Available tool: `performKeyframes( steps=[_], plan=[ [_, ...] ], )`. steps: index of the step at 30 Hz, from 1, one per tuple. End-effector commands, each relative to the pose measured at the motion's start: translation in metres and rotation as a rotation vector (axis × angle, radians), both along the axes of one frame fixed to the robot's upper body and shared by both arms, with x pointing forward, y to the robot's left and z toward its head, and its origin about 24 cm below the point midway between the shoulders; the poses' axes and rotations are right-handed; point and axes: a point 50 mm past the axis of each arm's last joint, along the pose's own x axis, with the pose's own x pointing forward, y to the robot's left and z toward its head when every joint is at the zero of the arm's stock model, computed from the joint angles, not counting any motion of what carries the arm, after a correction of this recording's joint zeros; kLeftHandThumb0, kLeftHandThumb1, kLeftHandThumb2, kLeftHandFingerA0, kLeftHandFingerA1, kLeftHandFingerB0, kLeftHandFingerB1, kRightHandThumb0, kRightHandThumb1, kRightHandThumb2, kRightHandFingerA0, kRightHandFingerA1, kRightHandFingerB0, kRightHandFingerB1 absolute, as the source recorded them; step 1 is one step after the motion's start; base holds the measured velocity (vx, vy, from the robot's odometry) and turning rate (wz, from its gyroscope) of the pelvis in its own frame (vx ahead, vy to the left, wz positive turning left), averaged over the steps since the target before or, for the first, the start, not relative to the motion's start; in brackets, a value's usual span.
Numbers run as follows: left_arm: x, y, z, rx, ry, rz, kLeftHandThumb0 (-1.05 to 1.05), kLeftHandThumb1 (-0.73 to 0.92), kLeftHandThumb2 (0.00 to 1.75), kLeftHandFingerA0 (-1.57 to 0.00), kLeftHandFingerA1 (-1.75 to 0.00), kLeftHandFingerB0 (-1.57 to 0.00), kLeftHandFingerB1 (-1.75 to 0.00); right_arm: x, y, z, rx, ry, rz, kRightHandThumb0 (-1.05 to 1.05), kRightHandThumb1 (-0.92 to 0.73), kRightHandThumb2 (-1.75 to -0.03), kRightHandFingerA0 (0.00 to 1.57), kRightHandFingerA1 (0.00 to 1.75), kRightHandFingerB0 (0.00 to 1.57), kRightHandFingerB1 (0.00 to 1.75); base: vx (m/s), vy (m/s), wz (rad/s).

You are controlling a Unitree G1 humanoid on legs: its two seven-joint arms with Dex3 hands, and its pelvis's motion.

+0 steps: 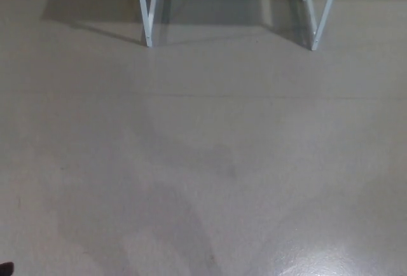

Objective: The robot walks towards a file tray kept in the middle of a desk and uses its right hand to grab a tray and pulls it out towards itself

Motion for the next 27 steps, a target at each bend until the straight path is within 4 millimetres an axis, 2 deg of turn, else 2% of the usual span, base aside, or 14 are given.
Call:
performKeyframes(
  steps=[1, 5, 6, 7, 12, 13, 17, 18, 21, 22, 24, 25, 27],
  plan=[
    [-0.003, 0.002, 0.004, -0.033, -0.071, -0.027, -0.52, 0.45, 0.92, -0.15, -0.48, -0.07, -0.49, -0.002, -0.010, 0.008, -0.011, -0.080, -0.029, -0.31, -0.68, -0.62, 0.37, 0.44, 0.27, 0.36, 0.00, 0.000, 0.00],
    [-0.009, -0.001, 0.000, -0.019, -0.051, -0.045, -0.54, 0.42, 0.91, -0.18, -0.49, -0.09, -0.50, -0.008, -0.013, 0.008, 0.013, -0.085, -0.046, -0.30, -0.68, -0.60, 0.35, 0.44, 0.25, 0.36, 0.00, 0.000, 0.00],
    [-0.010, -0.001, -0.001, -0.012, -0.046, -0.038, -0.53, 0.43, 0.90, -0.21, -0.49, -0.12, -0.51, -0.009, -0.013, 0.007, 0.020, -0.083, -0.054, -0.26, -0.48, -0.88, 0.27, 0.56, 0.15, 0.48, 0.00, 0.000, 0.00],
    [-0.013, -0.001, -0.004, -0.003, -0.037, -0.030, -0.52, 0.44, 0.89, -0.23, -0.49, -0.15, -0.51, -0.011, -0.013, 0.006, 0.017, -0.074, -0.056, -0.30, -0.67, -0.61, 0.36, 0.44, 0.26, 0.36, 0.00, 0.000, 0.00],
    [-0.012, -0.007, -0.011, 0.001, -0.017, -0.016, -0.51, 0.44, 0.87, -0.26, -0.49, -0.18, -0.51, -0.017, -0.012, 0.003, 0.039, -0.064, -0.071, -0.28, -0.69, -0.61, 0.41, 0.45, 0.27, 0.36, 0.00, 0.000, 0.00],
    [-0.012, -0.009, -0.012, -0.008, -0.021, -0.013, -0.48, 0.53, 0.67, -0.34, -0.37, -0.24, -0.43, -0.019, -0.013, 0.003, 0.038, -0.059, -0.076, -0.29, -0.68, -0.61, 0.42, 0.45, 0.28, 0.37, 0.00, 0.000, 0.00],
    [-0.010, -0.017, -0.016, -0.023, -0.028, -0.015, -0.50, 0.53, 0.67, -0.37, -0.37, -0.23, -0.42, -0.024, -0.012, 0.001, 0.064, -0.054, -0.115, -0.27, -0.68, -0.61, 0.40, 0.46, 0.28, 0.37, 0.08, -0.003, -0.05],
    [-0.008, -0.019, -0.015, -0.029, -0.036, -0.032, -0.54, 0.42, 0.90, -0.25, -0.50, -0.15, -0.51, -0.026, -0.011, 0.001, 0.045, -0.050, -0.109, -0.28, -0.66, -0.59, 0.42, 0.44, 0.31, 0.36, -0.09, 0.086, 0.06],
    [-0.007, -0.026, -0.016, -0.041, -0.047, -0.042, -0.55, 0.40, 0.91, -0.23, -0.50, -0.14, -0.52, -0.033, -0.004, 0.006, -0.005, -0.040, -0.047, -0.34, -0.63, -0.58, 0.39, 0.41, 0.33, 0.36, -0.10, 0.088, 0.24],
    [-0.008, -0.029, -0.018, -0.036, -0.043, -0.045, -0.53, 0.41, 0.92, -0.26, -0.52, -0.16, -0.54, -0.033, -0.003, 0.007, -0.008, -0.039, -0.049, -0.33, -0.63, -0.58, 0.39, 0.41, 0.33, 0.36, 0.05, 0.064, -0.06],
    [-0.018, -0.030, -0.022, 0.012, 0.002, -0.083, -0.50, 0.43, 0.91, -0.26, -0.50, -0.17, -0.52, -0.039, -0.005, 0.003, 0.001, -0.027, -0.058, -0.30, -0.65, -0.59, 0.40, 0.42, 0.33, 0.36, 0.02, 0.050, -0.04],
    [-0.021, -0.031, -0.023, 0.035, 0.015, -0.103, -0.47, 0.49, 0.72, -0.34, -0.39, -0.23, -0.44, -0.040, -0.006, 0.002, 0.005, -0.029, -0.061, -0.30, -0.65, -0.59, 0.40, 0.42, 0.33, 0.36, 0.05, 0.145, -0.08],
    [-0.028, -0.032, -0.027, 0.067, 0.051, -0.138, -0.48, 0.43, 0.72, -0.34, -0.40, -0.24, -0.47, -0.041, -0.009, 0.002, -0.010, -0.021, -0.054, -0.30, -0.64, -0.59, 0.40, 0.42, 0.33, 0.36, 0.08, 0.204, -0.26]
  ],
)
